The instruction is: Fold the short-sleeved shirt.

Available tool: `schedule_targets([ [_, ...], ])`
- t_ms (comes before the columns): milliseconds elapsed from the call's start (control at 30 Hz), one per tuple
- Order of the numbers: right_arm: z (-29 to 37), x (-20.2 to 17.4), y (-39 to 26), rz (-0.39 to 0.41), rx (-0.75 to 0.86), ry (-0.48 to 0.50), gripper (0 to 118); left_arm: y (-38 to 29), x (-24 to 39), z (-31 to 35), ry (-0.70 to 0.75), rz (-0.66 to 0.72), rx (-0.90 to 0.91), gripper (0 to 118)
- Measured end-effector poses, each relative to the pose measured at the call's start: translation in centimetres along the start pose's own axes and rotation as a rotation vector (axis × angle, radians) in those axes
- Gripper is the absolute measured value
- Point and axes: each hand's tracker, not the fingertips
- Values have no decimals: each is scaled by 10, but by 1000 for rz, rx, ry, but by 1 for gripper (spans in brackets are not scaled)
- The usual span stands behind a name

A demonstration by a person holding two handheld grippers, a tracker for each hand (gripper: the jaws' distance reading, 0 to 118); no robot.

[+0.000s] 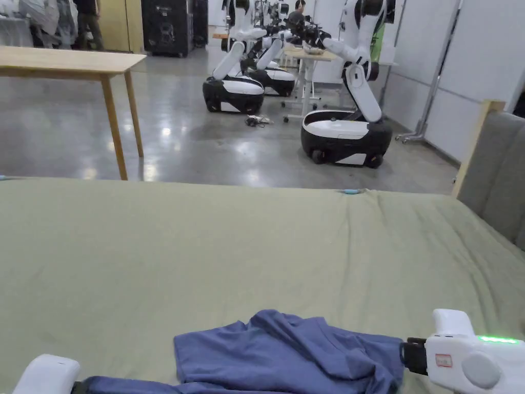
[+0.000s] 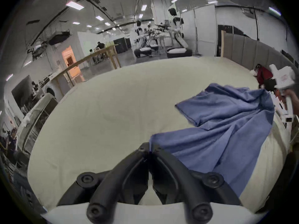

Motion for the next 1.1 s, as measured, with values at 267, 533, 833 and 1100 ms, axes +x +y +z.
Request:
schedule_targets([
  [267,-46,-22,2,52,-85,-6,95,3,-5,-5,-20,13,-14,0],
  [533,-25,-31,7,83,-45,-33,8,4,-25,-19,-49,85,-17,0],
  [833,105,-9,90,37,126,119,7,61,-82,21,46,115,118,0],
  [1100,209,-10,161,62,315,120,7,141,-141,73,203,116,282,0],
])
